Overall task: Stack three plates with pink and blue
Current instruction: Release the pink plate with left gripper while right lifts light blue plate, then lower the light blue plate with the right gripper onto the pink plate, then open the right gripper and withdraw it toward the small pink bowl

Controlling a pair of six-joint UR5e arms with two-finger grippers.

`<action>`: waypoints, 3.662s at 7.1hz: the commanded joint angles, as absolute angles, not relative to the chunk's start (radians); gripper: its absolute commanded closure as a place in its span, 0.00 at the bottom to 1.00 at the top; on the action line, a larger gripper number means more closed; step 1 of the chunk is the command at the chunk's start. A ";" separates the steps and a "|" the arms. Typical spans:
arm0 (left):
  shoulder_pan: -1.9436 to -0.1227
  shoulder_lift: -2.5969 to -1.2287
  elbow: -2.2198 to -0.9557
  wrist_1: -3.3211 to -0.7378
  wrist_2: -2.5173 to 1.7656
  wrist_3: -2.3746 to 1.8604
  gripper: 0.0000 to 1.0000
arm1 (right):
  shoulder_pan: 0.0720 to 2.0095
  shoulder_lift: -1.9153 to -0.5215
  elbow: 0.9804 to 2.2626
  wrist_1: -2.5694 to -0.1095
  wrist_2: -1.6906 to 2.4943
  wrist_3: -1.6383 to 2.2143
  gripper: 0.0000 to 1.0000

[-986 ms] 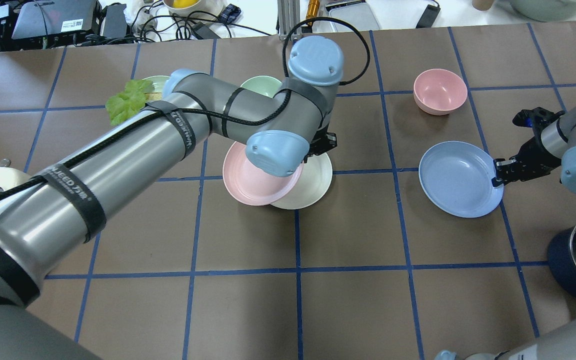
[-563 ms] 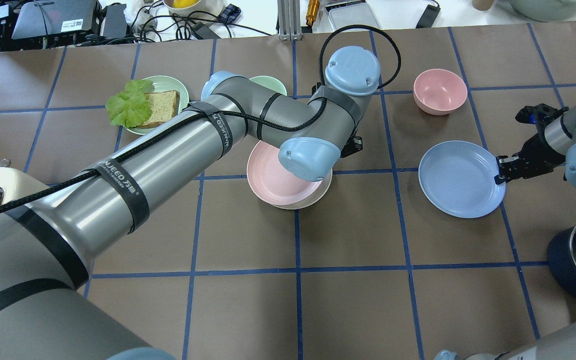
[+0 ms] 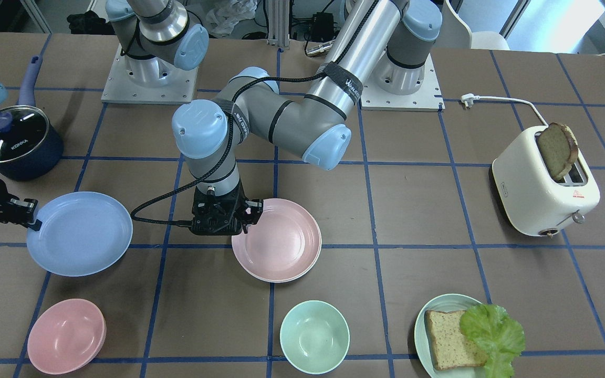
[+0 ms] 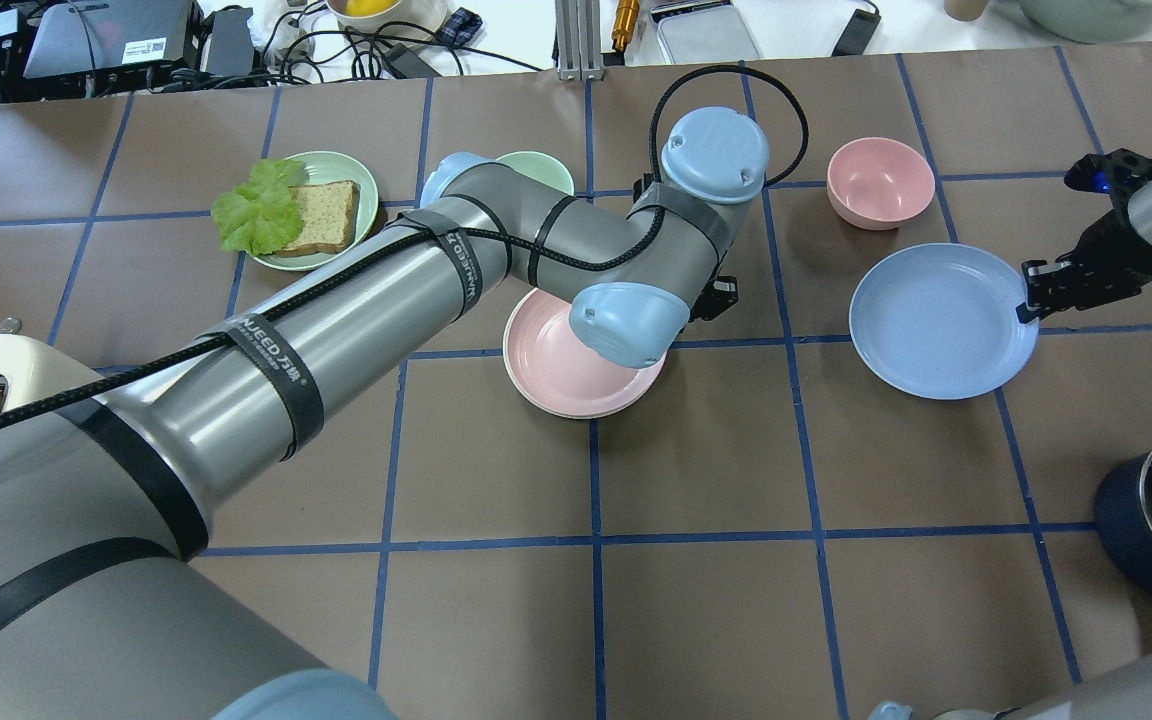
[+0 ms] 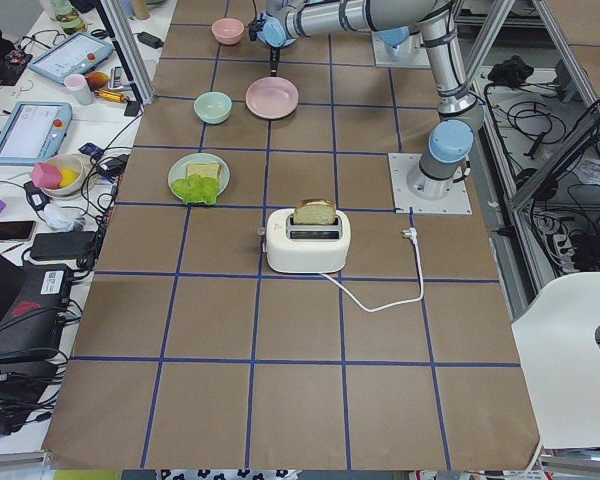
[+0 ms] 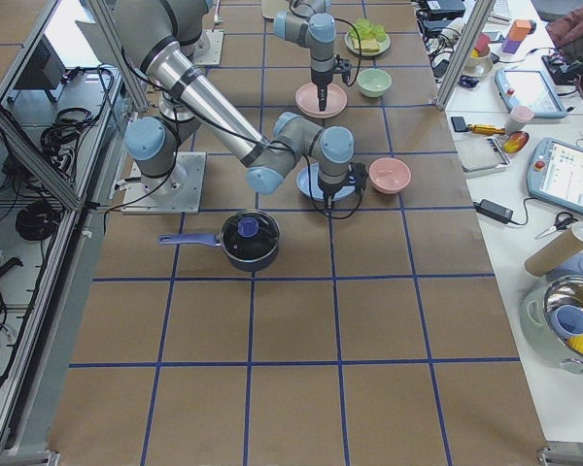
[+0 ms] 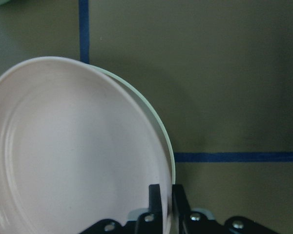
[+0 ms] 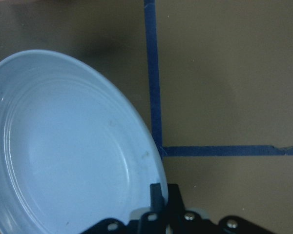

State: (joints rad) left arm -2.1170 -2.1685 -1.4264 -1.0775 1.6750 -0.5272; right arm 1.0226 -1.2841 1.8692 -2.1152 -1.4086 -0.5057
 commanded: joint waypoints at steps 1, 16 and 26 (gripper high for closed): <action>-2.058 -2.097 -1.422 -1.123 1.663 -0.479 0.00 | 1.055 -1.317 1.829 -2.091 -1.376 -0.450 1.00; -1.646 -1.565 -1.568 -1.575 1.546 -0.124 0.00 | 1.776 -1.301 1.988 -2.437 -1.490 0.706 1.00; -1.637 -1.559 -1.569 -1.575 1.546 -0.117 0.00 | 1.568 -1.321 1.474 -1.841 -1.571 0.294 0.00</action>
